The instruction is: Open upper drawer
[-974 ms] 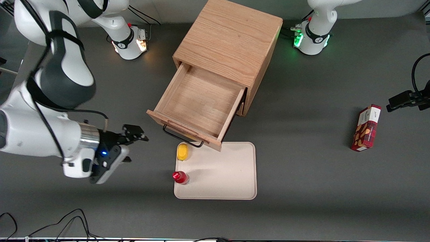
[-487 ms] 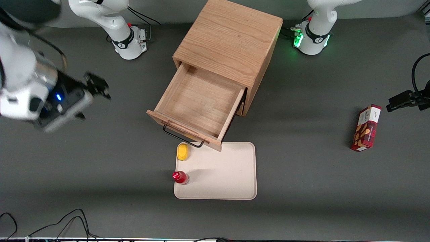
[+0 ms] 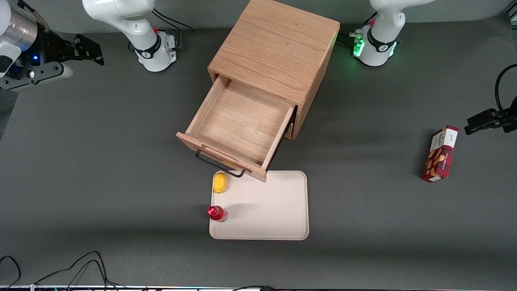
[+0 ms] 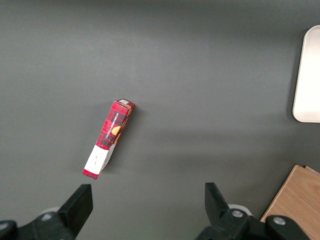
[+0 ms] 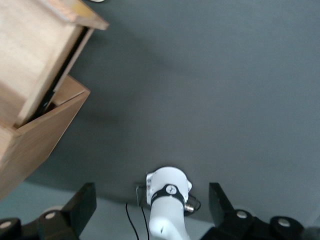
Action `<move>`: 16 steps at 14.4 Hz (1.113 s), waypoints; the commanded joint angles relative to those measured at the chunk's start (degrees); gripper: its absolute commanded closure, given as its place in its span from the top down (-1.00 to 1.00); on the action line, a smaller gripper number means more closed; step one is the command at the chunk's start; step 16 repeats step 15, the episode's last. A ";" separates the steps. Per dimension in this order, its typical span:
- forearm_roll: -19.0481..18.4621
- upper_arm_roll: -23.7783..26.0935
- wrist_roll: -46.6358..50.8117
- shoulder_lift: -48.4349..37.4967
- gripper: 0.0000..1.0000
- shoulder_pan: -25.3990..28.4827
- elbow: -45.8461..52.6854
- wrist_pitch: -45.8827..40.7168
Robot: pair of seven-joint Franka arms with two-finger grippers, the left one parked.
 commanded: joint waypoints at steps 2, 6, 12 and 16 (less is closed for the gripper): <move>-1.40 -5.41 0.80 -9.45 1.00 0.24 -13.88 8.88; -1.22 -6.40 3.60 -8.57 1.00 0.85 -13.96 9.15; -1.57 -6.30 9.24 -5.42 1.00 0.68 -12.48 9.94; -1.83 -6.65 9.15 -0.75 1.00 0.67 -6.68 9.50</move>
